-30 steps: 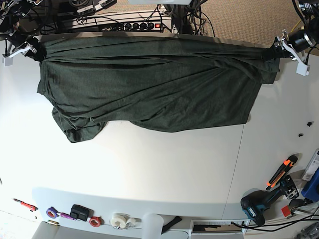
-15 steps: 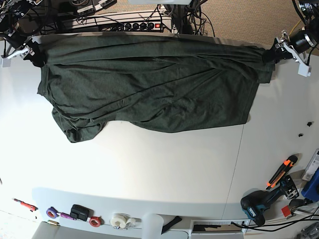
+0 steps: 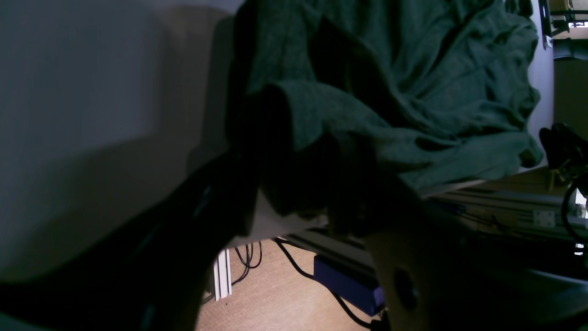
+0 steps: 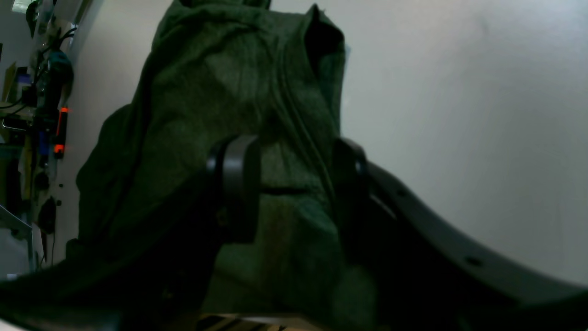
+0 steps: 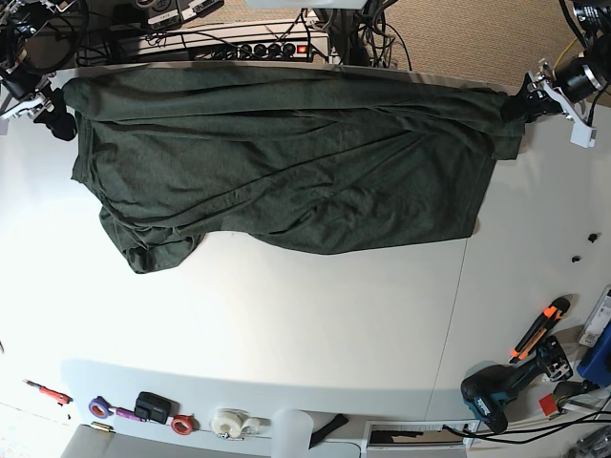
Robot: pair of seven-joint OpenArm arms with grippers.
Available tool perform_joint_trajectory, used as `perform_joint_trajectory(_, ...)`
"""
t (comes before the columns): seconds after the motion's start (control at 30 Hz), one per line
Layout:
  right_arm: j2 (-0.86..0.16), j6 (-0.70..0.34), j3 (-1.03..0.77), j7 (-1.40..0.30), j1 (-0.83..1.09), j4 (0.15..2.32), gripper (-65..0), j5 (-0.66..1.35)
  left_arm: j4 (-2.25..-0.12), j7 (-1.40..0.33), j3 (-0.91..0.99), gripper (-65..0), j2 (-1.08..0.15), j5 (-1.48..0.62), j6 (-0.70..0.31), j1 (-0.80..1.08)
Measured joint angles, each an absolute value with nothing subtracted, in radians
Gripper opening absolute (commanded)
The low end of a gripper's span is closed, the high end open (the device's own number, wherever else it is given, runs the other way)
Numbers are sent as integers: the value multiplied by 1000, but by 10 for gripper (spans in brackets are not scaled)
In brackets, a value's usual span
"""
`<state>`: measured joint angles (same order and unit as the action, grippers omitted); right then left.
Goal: Layout the t-shirt on the table in an organized manner, then fold the t-shirt properly
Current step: 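Lay the shirt down and open both grippers, moving them aside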
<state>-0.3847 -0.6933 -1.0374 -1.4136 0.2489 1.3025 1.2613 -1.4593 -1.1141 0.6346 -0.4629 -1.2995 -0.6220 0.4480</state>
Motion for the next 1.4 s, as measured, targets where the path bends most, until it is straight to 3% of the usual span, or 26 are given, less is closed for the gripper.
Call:
perform_joint_trajectory(0.17, -384, -693, -1070, -1414, 245, 1303, -393, 1258, -1459, -1114, 635, -398, -463, -1301, -622, 448)
perform_joint_trajectory(0.47, -388, -693, -1349, -1414, 152, 1303, -393, 1256, -1459, -1121, 636, -398, -468, -1317, -641, 387)
perform_joint_trajectory(0.9, -399, -693, -1352, -1414, 138, 1303, -393, 1256, -1459, -1008, 636, -398, -466, -1182, -615, 269)
perform_joint_trajectory(1.2, -399, -694, -1350, -1409, -1, 1303, -393, 1233, -1459, -964, 636, -398, -462, -1091, -596, 113)
perform_joint_trajectory(1.4, -401, -688, -1180, -1111, -97, 1301, -393, 929, -1459, -936, 636, -399, -462, -1065, -595, 83)
